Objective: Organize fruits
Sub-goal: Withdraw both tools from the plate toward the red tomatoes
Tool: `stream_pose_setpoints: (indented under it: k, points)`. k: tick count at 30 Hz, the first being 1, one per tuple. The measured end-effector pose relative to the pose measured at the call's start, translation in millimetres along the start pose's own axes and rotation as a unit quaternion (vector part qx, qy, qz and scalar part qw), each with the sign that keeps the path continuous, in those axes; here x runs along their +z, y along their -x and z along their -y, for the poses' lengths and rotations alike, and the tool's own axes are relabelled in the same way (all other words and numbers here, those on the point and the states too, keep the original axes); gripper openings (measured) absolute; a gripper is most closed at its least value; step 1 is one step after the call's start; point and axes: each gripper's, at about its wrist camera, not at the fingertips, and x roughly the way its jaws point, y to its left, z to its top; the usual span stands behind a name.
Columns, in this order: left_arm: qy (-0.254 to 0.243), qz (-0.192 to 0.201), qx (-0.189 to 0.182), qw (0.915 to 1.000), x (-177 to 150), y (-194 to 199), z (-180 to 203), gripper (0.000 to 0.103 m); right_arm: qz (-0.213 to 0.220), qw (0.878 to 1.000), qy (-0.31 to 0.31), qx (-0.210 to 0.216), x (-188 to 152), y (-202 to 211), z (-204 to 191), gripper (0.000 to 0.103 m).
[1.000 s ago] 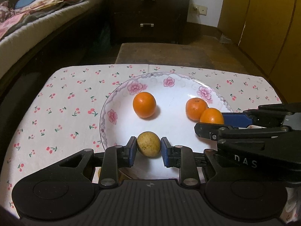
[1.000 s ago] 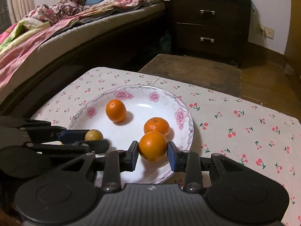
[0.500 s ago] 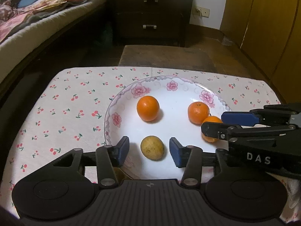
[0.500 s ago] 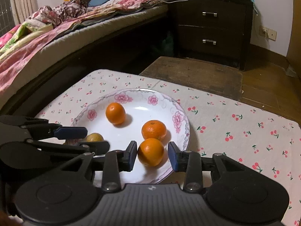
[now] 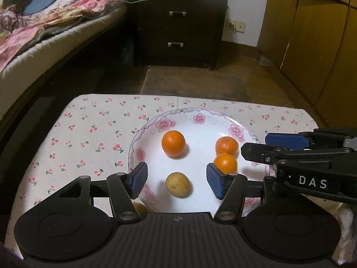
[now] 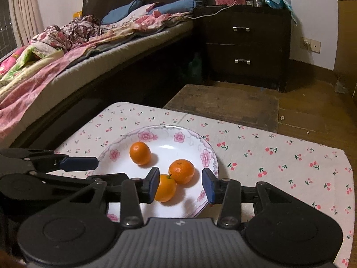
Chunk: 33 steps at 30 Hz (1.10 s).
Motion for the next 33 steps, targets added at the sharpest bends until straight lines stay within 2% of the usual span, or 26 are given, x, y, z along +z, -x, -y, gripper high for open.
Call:
stream_pose_setpoints:
  k: [11, 20, 33]
  points:
    - [-0.001, 0.007, 0.005, 1.0, -9.6, 28.1, -10.9, 0.067, -0.008, 1.0, 0.018, 0.015, -14.3, 20.7, -18.5, 0.04]
    - [0.018, -0.002, 0.011, 0.9998, -26.0, 47.1, -34.0, 0.068, -0.034, 0.997, 0.045, 0.053, -42.5, 34.7, -51.6, 0.04]
    - [0.021, -0.027, -0.002, 0.9994, -46.7, 53.4, -46.9, 0.07, -0.073, 0.994, 0.055, 0.063, -64.2, 1.5, -72.3, 0.04]
